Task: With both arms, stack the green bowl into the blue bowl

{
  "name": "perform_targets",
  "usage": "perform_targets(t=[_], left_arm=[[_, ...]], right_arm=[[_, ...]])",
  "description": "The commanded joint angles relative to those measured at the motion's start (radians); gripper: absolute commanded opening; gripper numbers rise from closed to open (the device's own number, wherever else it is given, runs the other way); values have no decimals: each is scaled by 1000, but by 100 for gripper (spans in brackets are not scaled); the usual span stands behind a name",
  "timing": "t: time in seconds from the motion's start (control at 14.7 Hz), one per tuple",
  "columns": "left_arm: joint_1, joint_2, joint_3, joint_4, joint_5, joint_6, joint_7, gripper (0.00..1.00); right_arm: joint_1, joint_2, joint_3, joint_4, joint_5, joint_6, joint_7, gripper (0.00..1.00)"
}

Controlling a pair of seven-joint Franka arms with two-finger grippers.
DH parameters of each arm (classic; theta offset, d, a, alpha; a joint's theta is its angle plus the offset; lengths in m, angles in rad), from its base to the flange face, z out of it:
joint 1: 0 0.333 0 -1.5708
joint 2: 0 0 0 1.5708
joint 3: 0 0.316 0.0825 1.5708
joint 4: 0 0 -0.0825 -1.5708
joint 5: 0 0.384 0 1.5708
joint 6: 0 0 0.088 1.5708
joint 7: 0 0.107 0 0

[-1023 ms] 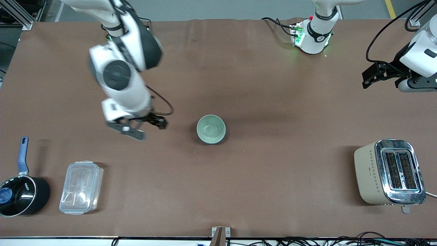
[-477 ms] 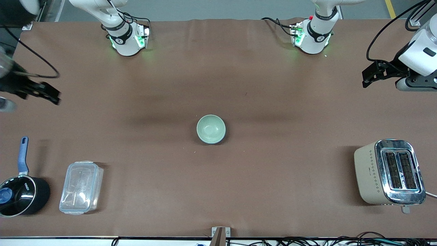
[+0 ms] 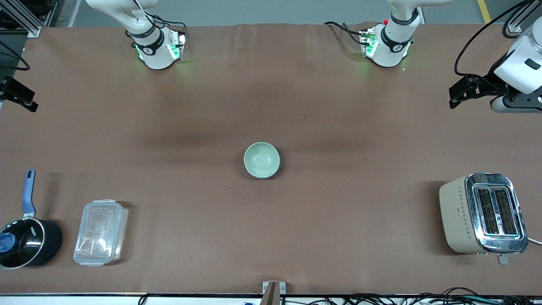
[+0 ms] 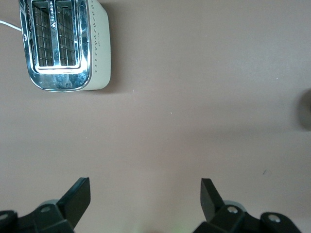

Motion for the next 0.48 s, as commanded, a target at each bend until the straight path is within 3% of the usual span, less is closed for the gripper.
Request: perform_targets(t=[0.0, 0.41], left_arm=[[2, -22, 0, -15, -10, 6, 22, 100], [-3, -10, -3, 17, -13, -5, 11, 100]], right_arm=[[-5, 7, -2, 14, 23, -5, -5, 100], [-8, 7, -2, 14, 25, -5, -5, 100]])
